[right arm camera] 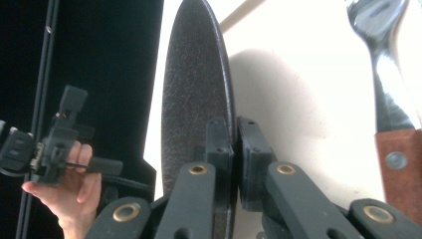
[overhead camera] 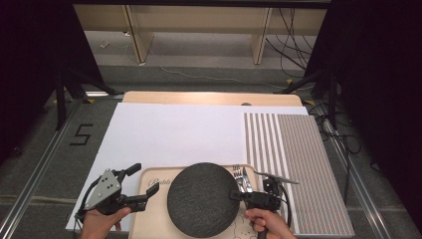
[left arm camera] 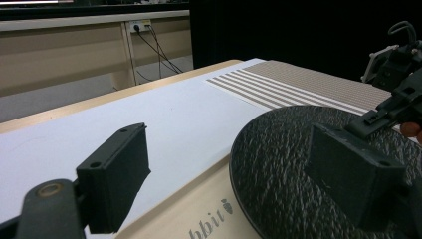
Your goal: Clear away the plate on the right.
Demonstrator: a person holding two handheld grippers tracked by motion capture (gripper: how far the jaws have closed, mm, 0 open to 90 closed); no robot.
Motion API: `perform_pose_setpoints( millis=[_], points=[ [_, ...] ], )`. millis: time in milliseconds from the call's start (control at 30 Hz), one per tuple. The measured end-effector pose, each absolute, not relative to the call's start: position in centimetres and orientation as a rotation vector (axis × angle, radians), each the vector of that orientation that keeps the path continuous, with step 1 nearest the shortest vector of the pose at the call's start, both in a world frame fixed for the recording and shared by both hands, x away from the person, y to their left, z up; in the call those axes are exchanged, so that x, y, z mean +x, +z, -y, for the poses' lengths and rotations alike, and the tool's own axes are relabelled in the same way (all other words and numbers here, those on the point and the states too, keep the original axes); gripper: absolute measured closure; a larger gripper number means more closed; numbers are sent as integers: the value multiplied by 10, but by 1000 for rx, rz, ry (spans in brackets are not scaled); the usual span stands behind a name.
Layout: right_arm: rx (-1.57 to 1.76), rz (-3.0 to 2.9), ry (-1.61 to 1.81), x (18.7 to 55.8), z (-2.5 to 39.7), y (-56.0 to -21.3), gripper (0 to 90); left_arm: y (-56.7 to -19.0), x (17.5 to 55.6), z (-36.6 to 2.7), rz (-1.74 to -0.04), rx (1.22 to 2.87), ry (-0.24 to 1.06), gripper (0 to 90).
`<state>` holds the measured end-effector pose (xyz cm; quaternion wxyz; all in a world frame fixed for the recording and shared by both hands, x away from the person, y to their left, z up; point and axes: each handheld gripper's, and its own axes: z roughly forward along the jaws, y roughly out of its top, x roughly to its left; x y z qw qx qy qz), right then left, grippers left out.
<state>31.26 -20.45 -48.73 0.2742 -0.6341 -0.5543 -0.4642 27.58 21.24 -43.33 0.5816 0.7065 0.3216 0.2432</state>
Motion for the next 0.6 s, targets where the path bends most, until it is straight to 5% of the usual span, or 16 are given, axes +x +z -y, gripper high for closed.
perform_pose_setpoints(
  millis=[600],
  points=[
    [-1673,1530,-1183,312,186,-494,864,-434,276,-212,-750,1649,566,166]
  ],
)
